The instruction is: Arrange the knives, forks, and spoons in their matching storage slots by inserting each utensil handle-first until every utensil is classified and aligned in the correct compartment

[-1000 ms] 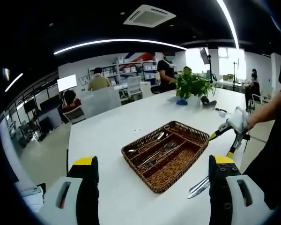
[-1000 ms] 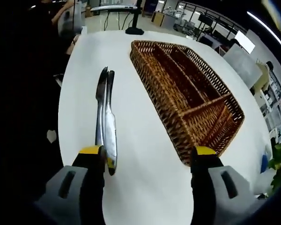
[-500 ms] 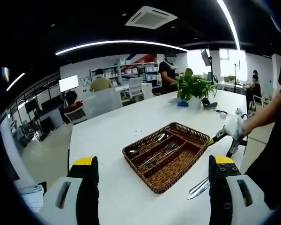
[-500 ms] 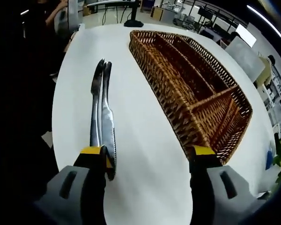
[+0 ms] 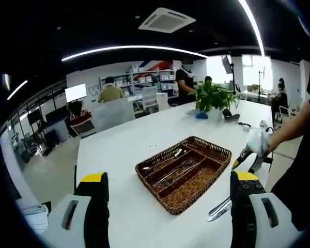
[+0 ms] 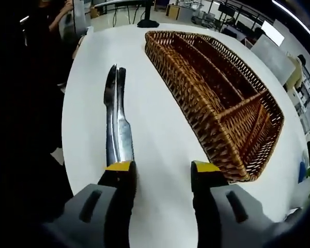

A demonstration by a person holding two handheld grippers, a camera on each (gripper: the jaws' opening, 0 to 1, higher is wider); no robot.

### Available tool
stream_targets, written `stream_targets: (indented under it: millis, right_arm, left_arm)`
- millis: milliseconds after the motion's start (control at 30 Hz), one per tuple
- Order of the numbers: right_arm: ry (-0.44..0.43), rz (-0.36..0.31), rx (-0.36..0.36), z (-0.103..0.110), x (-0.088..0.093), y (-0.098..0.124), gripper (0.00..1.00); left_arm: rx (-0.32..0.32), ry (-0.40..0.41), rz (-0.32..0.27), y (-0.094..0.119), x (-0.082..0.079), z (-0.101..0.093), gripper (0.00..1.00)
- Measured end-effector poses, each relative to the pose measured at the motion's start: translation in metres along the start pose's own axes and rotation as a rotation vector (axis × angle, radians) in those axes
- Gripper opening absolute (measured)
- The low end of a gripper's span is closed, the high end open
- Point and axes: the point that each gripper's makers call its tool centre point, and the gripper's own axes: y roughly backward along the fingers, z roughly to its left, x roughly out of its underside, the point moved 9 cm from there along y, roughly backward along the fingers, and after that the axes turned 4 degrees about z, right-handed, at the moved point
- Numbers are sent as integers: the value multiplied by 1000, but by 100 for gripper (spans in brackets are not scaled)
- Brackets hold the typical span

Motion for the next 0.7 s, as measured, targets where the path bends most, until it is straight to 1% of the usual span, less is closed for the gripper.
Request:
stream_targets:
  millis: [100,133,267,400,433,500,567,633,700]
  right_arm:
    - [31,8,2,-2,0,2,48]
    - [47,-5,-15,-1,-1,3,49]
    - [38,-18,-72,3,-5,2,58]
    - [69,11,-61,4,-6,-3,58]
    - [62,1,-67,4,-8,-3,57]
    - [36,10,-52,2,-8,-4,58]
    - [40,12,-51,2,-8,-3,58]
    - [50,11,-70,4,-9,-4,58]
    - [54,14,-64,4,-10,-5,58]
  left_arm:
    - [-1,-1,-5,0,-1,2,99]
    - [-3,-1,-4,0,0,4,99]
    - [-1,-1,-6,0,0,5,99]
    - [2,-3,-7,-1,2,5,99]
    - [3,-2,-7,-1,2,6,99]
    - [4,-2,-8,0,3,7,99]
    - [4,-3,-10,0,3,7,99]
    - [1,0,-13,1,4,9,99]
    - [1,0,-14,1,5,9,99]
